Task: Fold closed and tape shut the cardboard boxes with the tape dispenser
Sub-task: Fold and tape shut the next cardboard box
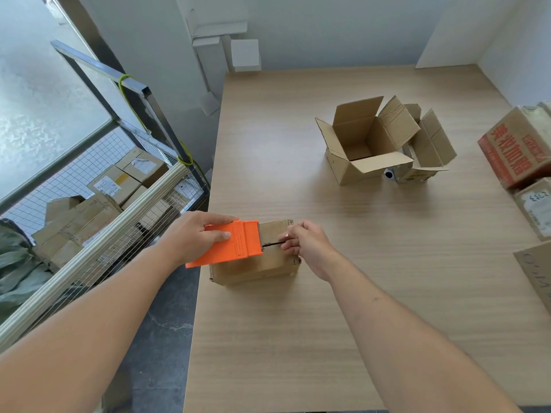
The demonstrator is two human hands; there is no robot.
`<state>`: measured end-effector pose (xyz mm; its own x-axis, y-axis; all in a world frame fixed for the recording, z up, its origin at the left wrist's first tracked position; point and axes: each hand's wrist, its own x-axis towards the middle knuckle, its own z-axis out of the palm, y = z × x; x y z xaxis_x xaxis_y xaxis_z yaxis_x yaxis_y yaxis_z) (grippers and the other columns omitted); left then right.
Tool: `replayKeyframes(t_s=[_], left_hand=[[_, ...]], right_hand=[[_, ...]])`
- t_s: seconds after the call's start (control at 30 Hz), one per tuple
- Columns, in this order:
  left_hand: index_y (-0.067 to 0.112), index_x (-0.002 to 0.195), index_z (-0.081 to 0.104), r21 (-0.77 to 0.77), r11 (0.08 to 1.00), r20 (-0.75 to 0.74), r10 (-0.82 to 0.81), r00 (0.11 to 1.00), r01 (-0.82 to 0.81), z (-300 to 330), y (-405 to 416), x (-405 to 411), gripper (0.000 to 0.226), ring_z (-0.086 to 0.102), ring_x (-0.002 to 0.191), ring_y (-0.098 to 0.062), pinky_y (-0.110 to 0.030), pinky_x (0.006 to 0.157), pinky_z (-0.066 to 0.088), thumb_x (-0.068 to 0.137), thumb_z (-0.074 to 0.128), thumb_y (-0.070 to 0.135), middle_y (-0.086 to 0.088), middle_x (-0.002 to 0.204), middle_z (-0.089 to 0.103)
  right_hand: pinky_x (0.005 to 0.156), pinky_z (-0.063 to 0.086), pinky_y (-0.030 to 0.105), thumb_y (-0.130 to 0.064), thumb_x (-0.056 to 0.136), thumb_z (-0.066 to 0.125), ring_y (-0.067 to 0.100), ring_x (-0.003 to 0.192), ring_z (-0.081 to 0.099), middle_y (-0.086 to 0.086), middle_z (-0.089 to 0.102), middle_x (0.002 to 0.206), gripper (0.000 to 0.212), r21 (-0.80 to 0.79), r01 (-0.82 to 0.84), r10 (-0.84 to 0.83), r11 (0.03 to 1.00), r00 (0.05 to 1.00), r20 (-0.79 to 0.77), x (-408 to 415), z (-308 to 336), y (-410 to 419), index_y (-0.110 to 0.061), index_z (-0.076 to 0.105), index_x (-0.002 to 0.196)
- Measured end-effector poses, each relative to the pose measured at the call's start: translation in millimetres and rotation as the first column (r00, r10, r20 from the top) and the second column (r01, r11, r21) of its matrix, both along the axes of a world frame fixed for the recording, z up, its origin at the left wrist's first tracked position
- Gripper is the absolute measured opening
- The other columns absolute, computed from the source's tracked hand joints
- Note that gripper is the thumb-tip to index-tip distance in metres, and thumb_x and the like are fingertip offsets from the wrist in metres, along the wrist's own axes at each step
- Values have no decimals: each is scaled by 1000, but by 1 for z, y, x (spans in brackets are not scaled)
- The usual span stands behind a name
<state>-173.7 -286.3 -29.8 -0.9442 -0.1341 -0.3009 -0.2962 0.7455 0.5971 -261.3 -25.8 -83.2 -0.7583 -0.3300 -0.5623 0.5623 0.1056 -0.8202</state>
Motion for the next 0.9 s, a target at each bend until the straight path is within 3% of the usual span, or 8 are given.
replayKeyframes(t_s=[0.07, 0.2, 0.27, 0.37, 0.53, 0.63, 0.77, 0.9], left_hand=[[56, 130, 60, -29, 999, 40, -24, 999, 25, 2, -2, -5, 39, 55, 110, -15, -41, 94, 46, 92, 62, 50, 15, 129, 58], [59, 132, 56, -61, 997, 32, -54, 998, 55, 4, 2, -3, 43, 58, 111, -15, -45, 97, 49, 89, 57, 56, 13, 134, 61], [61, 134, 53, -62, 996, 19, -70, 997, 71, 3, 6, -1, 45, 59, 110, -16, -48, 98, 50, 90, 54, 57, 12, 134, 61], [59, 137, 52, -88, 993, 9, -84, 996, 85, 2, 7, -2, 43, 60, 110, -16, -48, 99, 50, 94, 55, 54, 12, 136, 62], [58, 136, 54, -135, 988, -22, -82, 996, 78, -1, 12, -2, 40, 57, 102, -11, -39, 91, 49, 97, 58, 48, 15, 133, 63], [56, 134, 57, -139, 989, -61, -65, 996, 56, -3, 16, -4, 39, 53, 97, -7, -32, 85, 42, 98, 61, 43, 18, 131, 64], [53, 135, 58, -161, 985, -77, -68, 995, 55, -5, 17, -4, 38, 51, 97, -5, -30, 83, 40, 99, 61, 42, 19, 130, 64], [51, 137, 58, -174, 983, -72, -78, 994, 64, -5, 18, -4, 38, 51, 96, -7, -31, 81, 41, 99, 59, 43, 18, 131, 64]], right_hand=[[55, 53, 27, -8, 96, 57, 17, 58, 62, 12, 72, 79, 13, 66, -42, 43, 997, 999, -14, -6, 0, 9, -9, 53, 83], [68, 60, 32, -19, 94, 71, 15, 67, 69, 5, 67, 80, 20, 295, -126, 149, 947, 987, -58, -14, -9, 28, -13, 56, 81], [74, 63, 37, -16, 97, 68, 19, 76, 73, 8, 68, 90, 19, 268, -99, 99, 958, 995, 16, -15, -14, 31, -13, 54, 84], [67, 62, 37, -11, 100, 62, 25, 78, 74, 11, 70, 102, 17, 206, -58, 41, 977, 996, 83, -16, -15, 28, -12, 50, 87], [59, 60, 35, -5, 96, 67, 26, 69, 68, 13, 66, 98, 16, 194, 3, -29, 981, 990, 135, -16, -17, 26, -9, 54, 87], [62, 57, 32, -17, 95, 73, 21, 74, 64, 6, 68, 98, 15, 197, 7, -47, 980, 978, 202, -12, -23, 26, -14, 59, 91], [58, 54, 27, -26, 90, 79, 12, 64, 69, -4, 74, 79, 19, 122, 109, -148, 987, 915, 375, -1, -29, 21, -17, 63, 96], [57, 56, 26, -28, 80, 87, 9, 64, 71, -4, 77, 78, 32, 53, 232, -227, 971, 841, 492, 8, -28, 19, -18, 69, 105]])
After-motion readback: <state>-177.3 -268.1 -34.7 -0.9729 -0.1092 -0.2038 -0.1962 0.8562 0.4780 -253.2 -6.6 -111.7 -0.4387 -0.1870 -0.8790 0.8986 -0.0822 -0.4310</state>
